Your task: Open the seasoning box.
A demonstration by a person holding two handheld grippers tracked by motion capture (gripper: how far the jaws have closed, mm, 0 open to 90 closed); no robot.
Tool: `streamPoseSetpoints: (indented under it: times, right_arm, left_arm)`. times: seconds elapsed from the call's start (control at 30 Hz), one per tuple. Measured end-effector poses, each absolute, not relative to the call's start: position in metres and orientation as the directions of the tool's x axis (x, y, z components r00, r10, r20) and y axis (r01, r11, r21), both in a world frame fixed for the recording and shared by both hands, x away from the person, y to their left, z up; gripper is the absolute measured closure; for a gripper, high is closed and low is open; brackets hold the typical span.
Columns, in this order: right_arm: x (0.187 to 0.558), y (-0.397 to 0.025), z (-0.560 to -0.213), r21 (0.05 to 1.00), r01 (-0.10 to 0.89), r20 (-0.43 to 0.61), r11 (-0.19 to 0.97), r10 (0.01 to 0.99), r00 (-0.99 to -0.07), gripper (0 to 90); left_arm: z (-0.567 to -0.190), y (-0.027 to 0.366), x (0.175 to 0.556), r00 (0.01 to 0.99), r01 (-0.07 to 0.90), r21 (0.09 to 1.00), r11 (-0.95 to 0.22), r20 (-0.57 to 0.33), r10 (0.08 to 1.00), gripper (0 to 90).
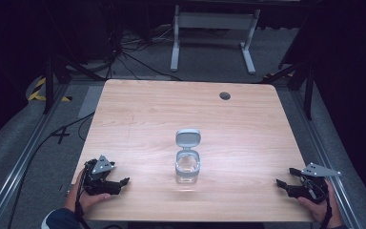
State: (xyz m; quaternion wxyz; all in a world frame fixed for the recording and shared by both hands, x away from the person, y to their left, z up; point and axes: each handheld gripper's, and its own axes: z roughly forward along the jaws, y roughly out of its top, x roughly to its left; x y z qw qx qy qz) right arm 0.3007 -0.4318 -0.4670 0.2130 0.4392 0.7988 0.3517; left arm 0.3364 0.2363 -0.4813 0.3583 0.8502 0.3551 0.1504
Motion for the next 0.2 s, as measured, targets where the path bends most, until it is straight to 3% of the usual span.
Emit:
streamPoseSetpoints:
  times: [0.2]
  right_arm:
    - [0.3006, -0.4317, -0.467, 0.749, 0.552, -0.032, 0.367, 0.852, -0.523, 23.5]
  left_arm:
    - [-0.4819, 0.2357, 0.3367, 0.696, 0.5, 0.72, -0.481, -0.005, 0.718, 16.3]
